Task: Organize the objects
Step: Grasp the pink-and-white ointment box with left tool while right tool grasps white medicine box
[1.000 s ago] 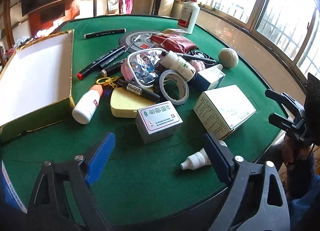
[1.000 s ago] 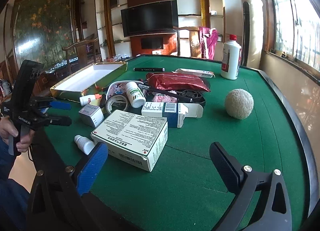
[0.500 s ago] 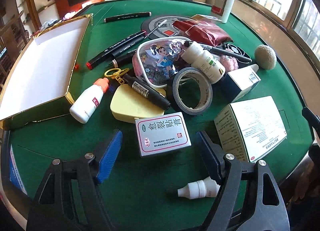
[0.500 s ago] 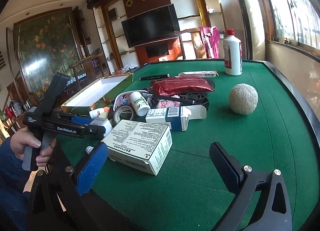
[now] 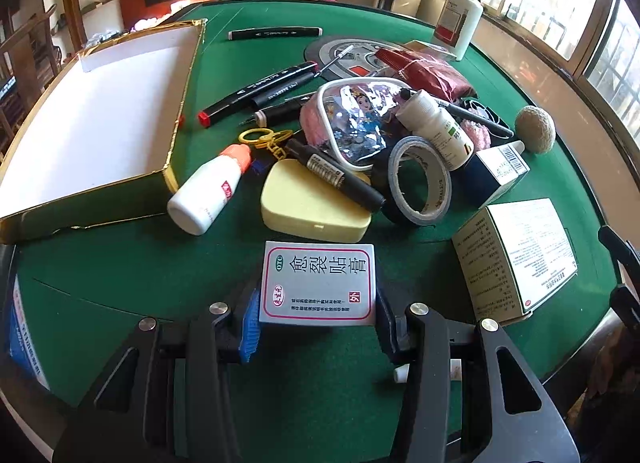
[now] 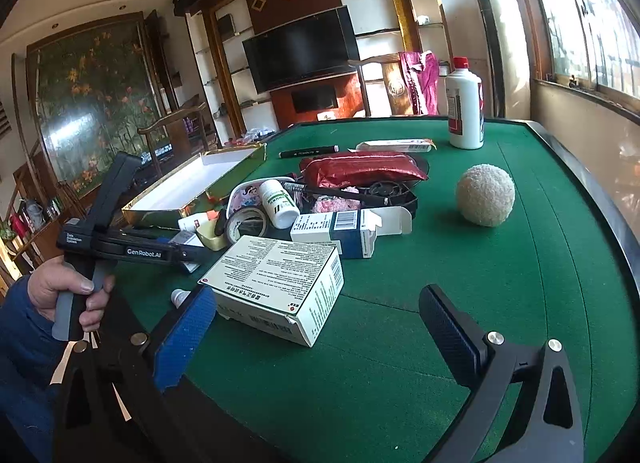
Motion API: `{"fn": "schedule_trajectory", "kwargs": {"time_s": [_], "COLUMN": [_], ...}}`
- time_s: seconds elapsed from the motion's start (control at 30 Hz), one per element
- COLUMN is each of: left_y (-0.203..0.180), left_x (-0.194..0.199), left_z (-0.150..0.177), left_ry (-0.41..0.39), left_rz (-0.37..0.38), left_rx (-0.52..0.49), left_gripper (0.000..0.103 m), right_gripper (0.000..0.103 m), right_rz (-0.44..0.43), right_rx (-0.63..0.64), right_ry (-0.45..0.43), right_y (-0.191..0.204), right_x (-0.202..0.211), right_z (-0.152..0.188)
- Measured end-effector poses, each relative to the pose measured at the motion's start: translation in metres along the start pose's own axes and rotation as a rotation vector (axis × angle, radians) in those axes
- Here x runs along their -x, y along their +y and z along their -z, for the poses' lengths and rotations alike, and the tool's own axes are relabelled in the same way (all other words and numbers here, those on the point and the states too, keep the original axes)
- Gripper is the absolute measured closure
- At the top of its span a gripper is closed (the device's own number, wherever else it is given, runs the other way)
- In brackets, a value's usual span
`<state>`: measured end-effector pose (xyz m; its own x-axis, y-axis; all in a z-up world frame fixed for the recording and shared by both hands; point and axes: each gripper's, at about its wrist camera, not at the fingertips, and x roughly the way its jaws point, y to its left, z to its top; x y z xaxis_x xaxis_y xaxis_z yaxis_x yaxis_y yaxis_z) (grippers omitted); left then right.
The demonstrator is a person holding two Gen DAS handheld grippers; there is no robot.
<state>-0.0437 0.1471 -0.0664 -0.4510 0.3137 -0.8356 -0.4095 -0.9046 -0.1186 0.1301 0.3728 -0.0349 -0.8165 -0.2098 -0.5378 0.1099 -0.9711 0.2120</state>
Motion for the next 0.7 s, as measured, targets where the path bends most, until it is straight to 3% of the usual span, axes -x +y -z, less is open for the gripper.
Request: {"fn": "schedule_trajectory", "kwargs": {"time_s": [0.1,0.23,0.4,0.47,0.6,0.7], "left_y": [0.010,0.019,0.025,0.026,0.032,0.033], "left_x": [0.005,0.006,0.011,0.013,0.015,0.016], "left_z": [0.004,0.008,0.017,0.021,0.024,0.026], "left_ry": [-0.016,-0.022,-0.031,-0.034,-0.048,-0.053], "left_rz": [0.004,0.034,0.068,0.079,0.106,0.112], "left_rx": [0.008,0.012,-0.005,-0.019,-0.008,-0.003], "left_gripper": [0.057,0.057,0.057,0.057,0.057,0.057], "right_gripper": [0.001,0.001,0.001,0.001,0.001,0.001], "right_rz": [0.052,0.000,0.047,0.085,-0.007,-0.103], "right_rx": [-0.033,-0.170,-0.094,-0.092,-0.254,-0.356], "right_ry": [0.037,0.080,0.124,0.121,0.218,0.252], "right_y": [0.002,0.015,0.042,0.035,-0.005,-0.012], "right_x": [-0.009,-0.025,-0.042,-0.042,-0.074,-0.088], "right_z": [-0.003,-0.014,-0.028,-0.035,-0.042,-0.033]}}
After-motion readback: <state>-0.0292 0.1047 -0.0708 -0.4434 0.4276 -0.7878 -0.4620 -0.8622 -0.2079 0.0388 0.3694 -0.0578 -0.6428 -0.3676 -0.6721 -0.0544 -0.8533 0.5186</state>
